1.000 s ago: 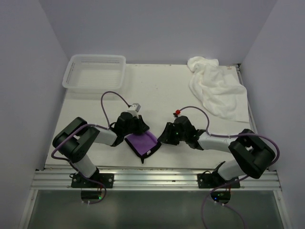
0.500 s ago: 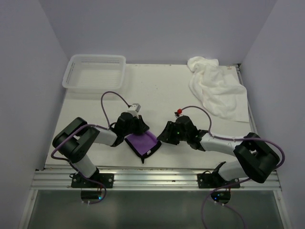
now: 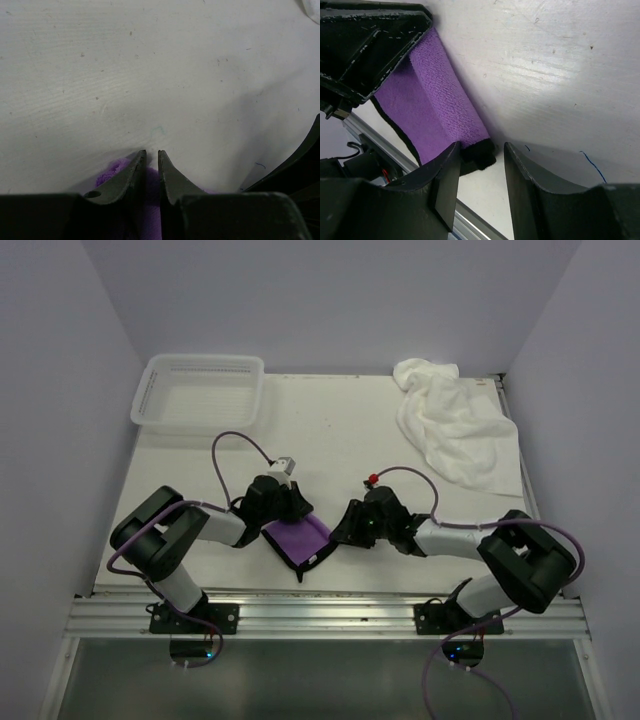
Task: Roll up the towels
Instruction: Roll the towel
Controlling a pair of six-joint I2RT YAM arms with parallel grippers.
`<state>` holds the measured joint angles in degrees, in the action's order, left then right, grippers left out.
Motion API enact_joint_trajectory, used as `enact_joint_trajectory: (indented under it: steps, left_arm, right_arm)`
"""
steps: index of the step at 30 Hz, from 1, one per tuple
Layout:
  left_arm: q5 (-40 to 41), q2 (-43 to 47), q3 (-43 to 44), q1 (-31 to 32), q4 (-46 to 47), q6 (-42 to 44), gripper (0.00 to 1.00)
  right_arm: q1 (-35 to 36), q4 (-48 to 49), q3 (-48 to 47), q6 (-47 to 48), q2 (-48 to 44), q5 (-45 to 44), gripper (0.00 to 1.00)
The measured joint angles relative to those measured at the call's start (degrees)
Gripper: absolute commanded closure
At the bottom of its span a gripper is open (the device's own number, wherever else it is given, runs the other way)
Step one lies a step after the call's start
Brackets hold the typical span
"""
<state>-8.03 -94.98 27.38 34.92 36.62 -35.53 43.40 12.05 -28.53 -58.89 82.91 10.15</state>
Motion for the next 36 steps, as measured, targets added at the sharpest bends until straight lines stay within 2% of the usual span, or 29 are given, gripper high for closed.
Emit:
enact_joint_trajectory:
  steps: [15, 18, 20, 23, 24, 36]
  left_arm:
    - [0.5, 0.0, -0.1, 0.1, 0.1, 0.0, 0.81]
    - [0.5, 0.1, -0.1, 0.1, 0.1, 0.0, 0.82]
    - [0.5, 0.1, -0.1, 0.1, 0.0, 0.0, 0.82]
    - [0.7, 0.3, -0.1, 0.2, -0.4, 0.0, 0.82]
    - [0.7, 0.5, -0.1, 0.2, -0.6, 0.0, 0.82]
    - [1.1, 2.3, 1.2, 0.4, -6.1, 0.1, 0.81]
  right_arm:
    - [3.0, 2.6, -0.4, 1.0, 3.2, -0.1, 0.67]
    - [3.8, 2.4, -1.0, 1.8, 3.9, -0.5, 0.76]
    - [4.6, 2.1, -1.3, 2.4, 4.2, -1.1, 0.87]
    - [5.8, 1.1, -1.7, 3.6, 4.3, -3.0, 0.94]
    - [6.3, 0.6, -2.1, 4.1, 4.2, -3.8, 1.00]
    - [17.4, -13.5, -9.8, 10.6, 3.7, -23.9, 1.00]
